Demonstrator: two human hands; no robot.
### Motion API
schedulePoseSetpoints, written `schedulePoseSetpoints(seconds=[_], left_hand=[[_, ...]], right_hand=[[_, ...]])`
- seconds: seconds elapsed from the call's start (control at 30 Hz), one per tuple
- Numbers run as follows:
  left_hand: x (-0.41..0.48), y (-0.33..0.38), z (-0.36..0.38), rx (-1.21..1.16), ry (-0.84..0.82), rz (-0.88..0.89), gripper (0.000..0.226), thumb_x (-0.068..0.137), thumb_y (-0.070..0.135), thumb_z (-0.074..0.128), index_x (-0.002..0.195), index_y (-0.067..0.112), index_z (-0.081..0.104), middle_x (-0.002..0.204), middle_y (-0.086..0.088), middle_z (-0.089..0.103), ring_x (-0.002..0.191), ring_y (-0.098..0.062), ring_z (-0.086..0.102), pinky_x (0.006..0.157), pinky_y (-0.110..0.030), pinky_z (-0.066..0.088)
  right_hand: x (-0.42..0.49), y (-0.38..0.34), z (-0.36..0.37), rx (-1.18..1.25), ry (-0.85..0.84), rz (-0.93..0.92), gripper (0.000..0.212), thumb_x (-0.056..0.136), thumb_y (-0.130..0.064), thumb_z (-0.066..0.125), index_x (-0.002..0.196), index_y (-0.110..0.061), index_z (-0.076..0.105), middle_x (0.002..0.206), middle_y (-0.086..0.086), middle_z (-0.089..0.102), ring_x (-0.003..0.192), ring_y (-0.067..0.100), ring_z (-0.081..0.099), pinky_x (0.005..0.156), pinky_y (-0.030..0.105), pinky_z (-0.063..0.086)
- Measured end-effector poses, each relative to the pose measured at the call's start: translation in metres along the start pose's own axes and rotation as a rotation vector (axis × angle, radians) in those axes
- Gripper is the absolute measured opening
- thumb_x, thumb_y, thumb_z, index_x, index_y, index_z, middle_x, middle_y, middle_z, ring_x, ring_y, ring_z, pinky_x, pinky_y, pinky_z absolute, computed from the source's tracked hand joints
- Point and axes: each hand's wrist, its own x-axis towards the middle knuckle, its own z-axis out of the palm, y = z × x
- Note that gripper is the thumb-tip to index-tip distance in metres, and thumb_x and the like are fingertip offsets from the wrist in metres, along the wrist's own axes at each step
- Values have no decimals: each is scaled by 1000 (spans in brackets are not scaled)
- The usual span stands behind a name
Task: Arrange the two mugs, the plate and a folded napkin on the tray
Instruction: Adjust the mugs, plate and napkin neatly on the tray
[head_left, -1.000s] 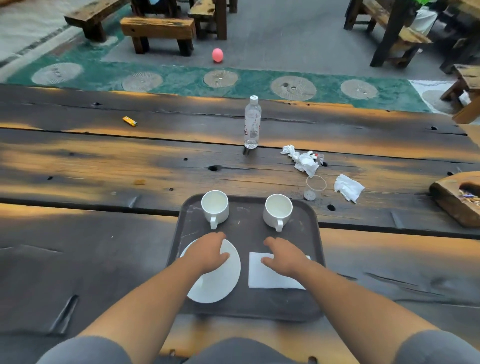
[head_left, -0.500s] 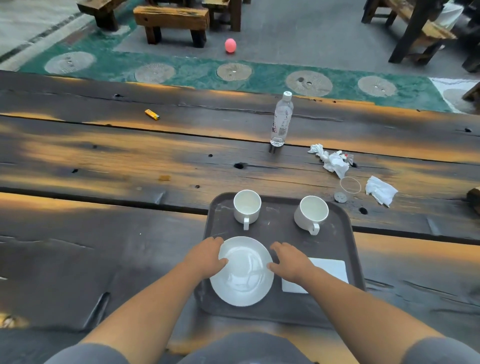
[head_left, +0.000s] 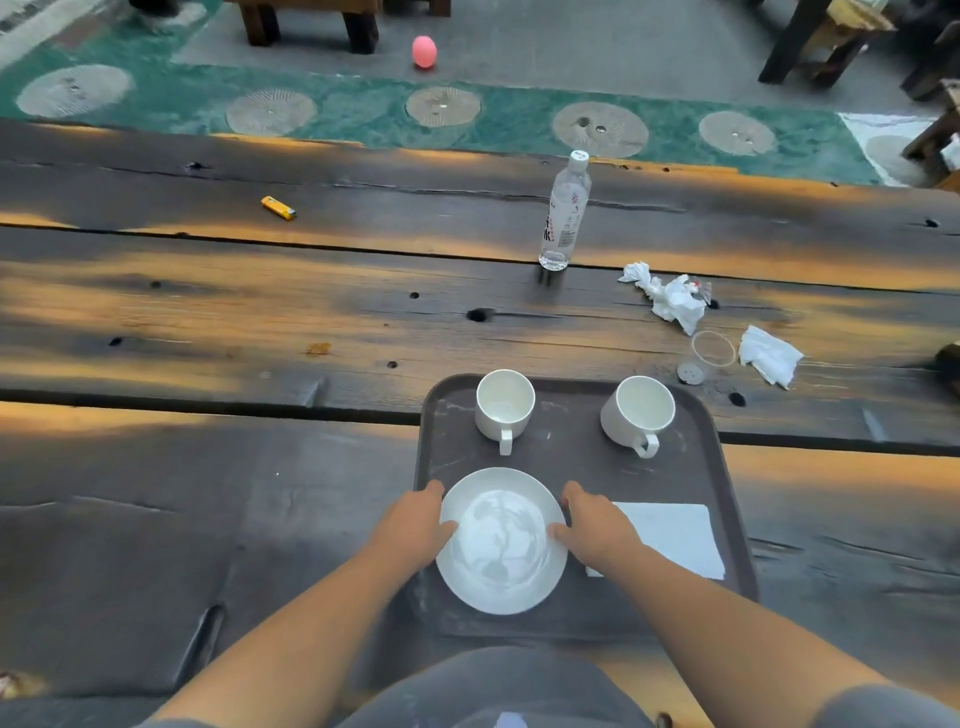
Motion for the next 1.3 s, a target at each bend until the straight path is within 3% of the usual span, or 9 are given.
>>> schedulePoseSetpoints(seconds=[0.13, 0.3, 0.47, 0.67, 0.8, 0.93, 1.1, 1.3], left_hand=[[1, -4, 10, -117, 10, -68, 30, 96, 32, 63, 118, 14, 52, 109, -8, 69, 97, -29, 67, 78, -38, 56], [5, -9, 15, -146, -7, -95, 13, 94, 26, 61, 100, 16, 56, 93, -6, 69, 83, -28, 70, 78, -44, 62], [5, -8, 22, -132, 6, -104, 12, 98, 29, 59, 105, 21, 54, 95, -1, 67, 83, -23, 69, 79, -42, 63], [1, -9, 23, -122, 8, -47, 7, 98, 24, 53, 100, 18, 50, 86, -2, 65, 77, -24, 66, 73, -44, 61], [-2, -8, 24, -113, 9, -45, 8, 101, 26, 53, 105, 19, 52, 92, -3, 67, 81, -25, 67, 77, -45, 62], [-4, -6, 26, -92, 27, -35, 7, 100, 26, 52, 103, 21, 50, 88, -1, 65, 76, -24, 65, 71, -42, 61], [-4, -8, 26, -95, 42, -24, 8, 100, 28, 54, 103, 21, 51, 88, -2, 66, 76, -24, 65, 71, -42, 60], [-5, -9, 28, -89, 50, -16, 10, 101, 27, 55, 105, 19, 51, 90, -3, 68, 79, -26, 66, 74, -43, 60]], right_hand=[[2, 1, 4, 30, -11, 44, 18, 92, -31, 58, 93, -16, 47, 82, 1, 60, 69, 25, 59, 63, 34, 48], [3, -3, 6, 117, -64, 104, 18, 92, -21, 52, 77, -16, 43, 69, 9, 61, 57, 31, 65, 66, 40, 59], [3, -3, 9, 230, -77, 141, 15, 89, -16, 48, 75, -16, 42, 61, 5, 58, 37, 22, 55, 47, 26, 48], [2, -3, 15, 253, -32, 148, 14, 91, -17, 48, 78, -13, 45, 81, 8, 63, 67, 28, 56, 64, 37, 50], [0, -1, 16, 324, -50, 148, 15, 93, -15, 46, 79, -14, 43, 79, 11, 61, 54, 30, 58, 61, 39, 55], [-1, -1, 17, 332, -44, 167, 18, 96, -17, 45, 79, -14, 41, 87, 14, 62, 63, 32, 63, 68, 44, 58], [-2, -2, 21, 341, -44, 188, 18, 96, -18, 42, 79, -16, 39, 87, 11, 61, 52, 29, 64, 49, 30, 51], [-3, -3, 21, 334, -42, 186, 18, 96, -20, 43, 79, -16, 40, 87, 11, 63, 58, 32, 71, 61, 36, 58]])
